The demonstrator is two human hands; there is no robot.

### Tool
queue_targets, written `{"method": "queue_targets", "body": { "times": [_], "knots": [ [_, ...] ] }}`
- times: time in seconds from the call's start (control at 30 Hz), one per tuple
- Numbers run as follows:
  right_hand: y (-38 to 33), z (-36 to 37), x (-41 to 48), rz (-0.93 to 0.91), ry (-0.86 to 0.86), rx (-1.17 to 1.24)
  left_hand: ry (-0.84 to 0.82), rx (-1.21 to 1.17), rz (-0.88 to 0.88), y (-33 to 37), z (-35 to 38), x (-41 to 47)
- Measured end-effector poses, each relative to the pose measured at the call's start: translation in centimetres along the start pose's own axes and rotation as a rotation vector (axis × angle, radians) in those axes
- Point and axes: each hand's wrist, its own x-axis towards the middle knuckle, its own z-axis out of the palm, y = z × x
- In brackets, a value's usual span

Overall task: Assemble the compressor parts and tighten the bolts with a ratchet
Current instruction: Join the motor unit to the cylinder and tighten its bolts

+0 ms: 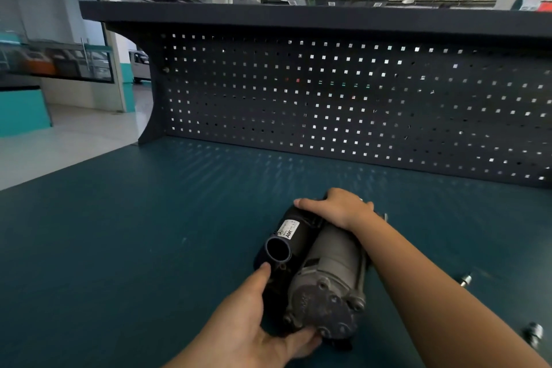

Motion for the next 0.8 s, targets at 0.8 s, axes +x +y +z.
{"method": "queue_targets", "body": {
  "times": [0.8],
  "knots": [
    [10.0, 0.8, -8.3, -0.186, 0.568, 1.082, -0.144, 0.643, 0.678, -7.2, 1.4, -1.4]
  ]
}}
